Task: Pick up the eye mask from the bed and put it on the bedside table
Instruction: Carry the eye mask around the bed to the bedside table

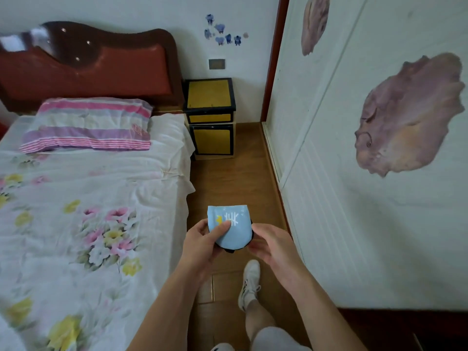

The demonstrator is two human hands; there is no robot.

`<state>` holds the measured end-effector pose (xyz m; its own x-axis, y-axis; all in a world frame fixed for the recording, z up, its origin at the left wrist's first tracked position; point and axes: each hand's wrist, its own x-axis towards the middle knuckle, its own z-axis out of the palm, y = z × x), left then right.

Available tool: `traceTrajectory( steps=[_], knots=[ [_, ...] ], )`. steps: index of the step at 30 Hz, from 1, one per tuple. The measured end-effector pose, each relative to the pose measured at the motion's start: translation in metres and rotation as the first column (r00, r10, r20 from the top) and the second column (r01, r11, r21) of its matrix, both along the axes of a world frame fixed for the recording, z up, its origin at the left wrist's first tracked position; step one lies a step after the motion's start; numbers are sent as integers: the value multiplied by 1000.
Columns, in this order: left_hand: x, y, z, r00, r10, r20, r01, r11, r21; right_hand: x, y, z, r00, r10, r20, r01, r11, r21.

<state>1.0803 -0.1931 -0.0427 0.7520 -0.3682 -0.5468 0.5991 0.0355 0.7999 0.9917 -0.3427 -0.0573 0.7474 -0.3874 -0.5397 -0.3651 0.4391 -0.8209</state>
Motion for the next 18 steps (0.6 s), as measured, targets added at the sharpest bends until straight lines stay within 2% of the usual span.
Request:
traceTrajectory(
  steps=[4,10,18],
  knots=[
    [62,-47,-1,1000,10,27,-12,999,48,72,-50,-2,999,31,26,-32,999,7],
    [159,-113,14,996,83,44,-84,996,29,179,-124,12,993,56,101,-57,998,7],
    [252,-150,13,989,139,58,-139,990,4,282,-165,11,990,129,60,-130,991,16]
  ],
)
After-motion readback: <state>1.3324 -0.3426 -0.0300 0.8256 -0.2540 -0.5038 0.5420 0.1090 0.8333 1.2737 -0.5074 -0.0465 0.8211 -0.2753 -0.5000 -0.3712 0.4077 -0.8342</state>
